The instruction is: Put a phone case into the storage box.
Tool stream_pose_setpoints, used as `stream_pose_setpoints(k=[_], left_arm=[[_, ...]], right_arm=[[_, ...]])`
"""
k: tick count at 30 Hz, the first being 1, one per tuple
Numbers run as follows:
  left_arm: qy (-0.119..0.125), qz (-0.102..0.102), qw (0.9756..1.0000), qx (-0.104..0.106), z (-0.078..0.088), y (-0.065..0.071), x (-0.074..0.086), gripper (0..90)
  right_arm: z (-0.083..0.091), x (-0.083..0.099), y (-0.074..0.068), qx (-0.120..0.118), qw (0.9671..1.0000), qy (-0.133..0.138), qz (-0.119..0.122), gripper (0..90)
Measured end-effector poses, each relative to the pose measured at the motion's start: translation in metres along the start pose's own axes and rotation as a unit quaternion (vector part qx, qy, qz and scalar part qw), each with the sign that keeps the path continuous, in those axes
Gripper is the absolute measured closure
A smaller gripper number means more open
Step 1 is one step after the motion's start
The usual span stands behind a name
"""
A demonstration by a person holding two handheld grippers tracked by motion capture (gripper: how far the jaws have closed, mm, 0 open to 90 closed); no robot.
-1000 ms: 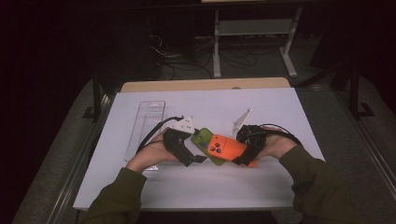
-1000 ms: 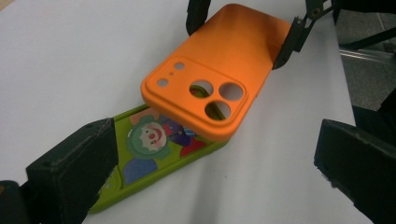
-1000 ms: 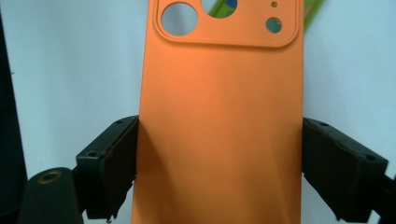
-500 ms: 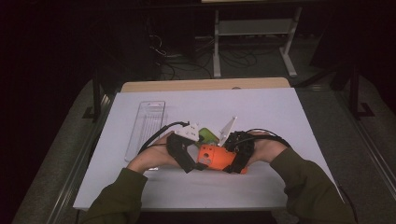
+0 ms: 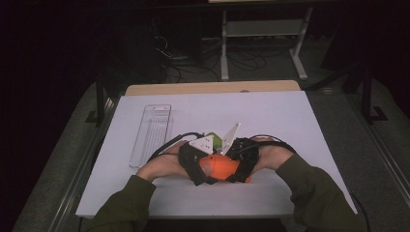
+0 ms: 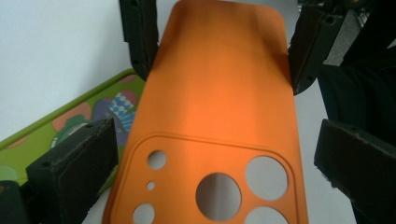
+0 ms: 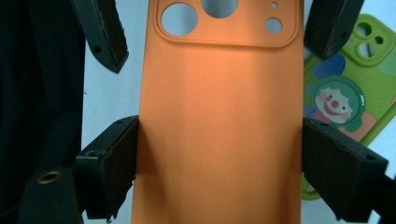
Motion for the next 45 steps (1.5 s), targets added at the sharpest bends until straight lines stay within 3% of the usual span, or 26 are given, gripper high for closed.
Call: stream_pose_setpoints(k=[3, 4, 6, 17, 23, 26, 27, 29, 30, 32, 33, 36, 45], left_arm=[[-0.004, 0.002, 1.0, 0.003, -0.002, 0.001, 0.001, 0.0], [-0.015, -0.008, 0.9999, 0.001, -0.002, -0.001, 0.002, 0.0], [-0.011, -0.002, 0.9999, 0.004, -0.004, 0.001, 0.002, 0.0], [-0.01, -0.009, 0.9999, 0.006, -0.003, 0.001, 0.001, 11.9], [-0.015, -0.016, 0.9997, 0.008, -0.003, 0.001, 0.002, 13.6], [-0.019, -0.014, 0.9997, 0.01, -0.003, 0.001, 0.003, 14.2], [-0.02, -0.012, 0.9997, 0.012, -0.003, 0.001, 0.003, 14.5], [-0.021, -0.016, 0.9996, 0.01, -0.002, 0.001, 0.003, 14.9], [-0.016, -0.005, 0.9998, 0.014, -0.003, 0.002, 0.003, 15.0], [-0.019, -0.009, 0.9997, 0.012, -0.001, 0.001, 0.003, 15.2], [-0.011, 0.004, 0.9998, 0.017, -0.001, 0.003, 0.002, 15.2], [-0.011, 0.009, 0.9999, 0.009, -0.001, 0.002, 0.002, 15.2], [-0.005, 0.043, 0.9991, -0.006, -0.001, -0.002, 0.005, 15.1]], right_arm=[[0.001, -0.001, -0.001, -0.003, 1.0, 0.003, 0.001, 15.2], [0.001, -0.002, -0.002, -0.005, 1.0, 0.005, 0.002, 15.2], [0.001, -0.003, -0.002, -0.006, 0.9999, 0.007, 0.005, 15.2], [0.0, -0.005, -0.003, -0.008, 0.9999, 0.007, 0.011, 15.2], [0.0, -0.004, -0.004, -0.01, 0.9999, 0.007, 0.012, 15.1], [-0.001, -0.004, -0.003, -0.008, 0.9998, 0.006, 0.016, 15.0], [-0.001, -0.005, -0.005, -0.01, 0.9999, 0.01, 0.006, 14.9], [-0.002, -0.004, -0.004, -0.006, 0.9998, 0.01, 0.019, 14.8], [-0.002, -0.004, -0.004, -0.006, 0.9997, 0.012, 0.021, 14.8], [-0.001, -0.004, -0.004, -0.01, 0.9997, 0.018, 0.016, 14.7], [-0.001, -0.003, -0.004, -0.012, 0.9996, 0.023, 0.014, 14.2], [0.003, -0.002, -0.003, -0.01, 0.9991, 0.041, 0.0, 12.4], [0.02, 0.012, 0.007, 0.027, 0.9959, 0.066, -0.056, 6.1]])
Point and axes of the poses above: each handheld gripper's, and its own axes: z roughly backward along the jaws, x roughly out of its underside, y roughly to its right, the point moved 7 cm from there along -z, roughly forward along the jaws, and after that the axes turned 8 degrees about z, right-handed, at the moved point
